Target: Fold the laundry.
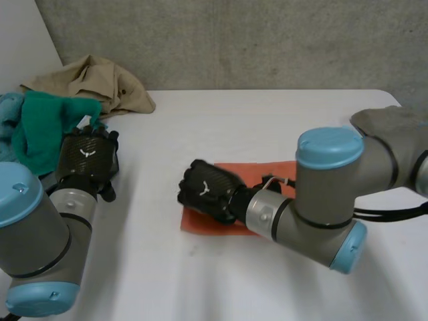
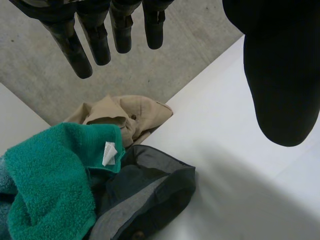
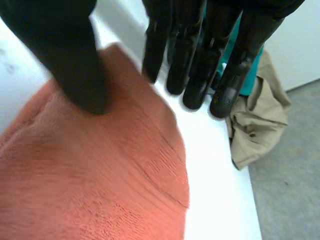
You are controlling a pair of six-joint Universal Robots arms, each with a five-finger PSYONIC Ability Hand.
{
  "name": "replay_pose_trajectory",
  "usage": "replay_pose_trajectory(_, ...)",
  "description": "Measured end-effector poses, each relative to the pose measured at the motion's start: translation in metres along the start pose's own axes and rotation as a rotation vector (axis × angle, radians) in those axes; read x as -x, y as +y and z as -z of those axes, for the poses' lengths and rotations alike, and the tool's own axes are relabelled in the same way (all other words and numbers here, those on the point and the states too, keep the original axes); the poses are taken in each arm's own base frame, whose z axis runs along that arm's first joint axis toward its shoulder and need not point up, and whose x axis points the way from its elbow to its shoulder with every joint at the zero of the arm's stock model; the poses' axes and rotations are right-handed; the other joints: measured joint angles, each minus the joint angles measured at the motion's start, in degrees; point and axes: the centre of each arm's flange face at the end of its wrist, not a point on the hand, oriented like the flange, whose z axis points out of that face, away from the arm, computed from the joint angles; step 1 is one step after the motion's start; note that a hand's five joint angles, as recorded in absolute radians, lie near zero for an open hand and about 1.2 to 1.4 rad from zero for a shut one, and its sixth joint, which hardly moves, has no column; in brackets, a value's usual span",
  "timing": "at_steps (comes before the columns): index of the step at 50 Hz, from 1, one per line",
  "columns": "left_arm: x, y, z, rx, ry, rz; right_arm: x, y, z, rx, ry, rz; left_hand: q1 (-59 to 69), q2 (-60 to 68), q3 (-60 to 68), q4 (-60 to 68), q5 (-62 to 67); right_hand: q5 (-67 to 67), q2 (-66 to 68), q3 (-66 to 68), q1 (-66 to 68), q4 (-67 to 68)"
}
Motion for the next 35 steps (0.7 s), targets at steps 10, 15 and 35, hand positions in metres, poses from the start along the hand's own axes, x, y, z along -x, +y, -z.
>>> replay_pose_trajectory(10,-0.003,-0.025,-0.003,-0.086,0.002,0.014,-0.033,-0.004,0.013,0.011,0.096,-0.096,0.0,0.0,0.0,0.0,0.0,-44.5,-45.3,-46.7,-34.7,-45.9)
replay_pose_trajectory(15,-0.020,-0.058,0.004,-0.194,0.050,0.034,-0.081,0.011,0.042,0.073,0.265,-0.332,0.0,0.0,0.0,0.0,0.0,-44.5,-45.3,-46.7,-34.7,-45.9)
replay_pose_trajectory(35,-0.144,-0.053,0.016,-0.264,0.387,0.000,-0.068,0.141,0.164,0.466,0.469,-0.781,0.0,0.0,0.0,0.0,0.0,-42.4,-43.1,-43.7,-33.7,-44.6)
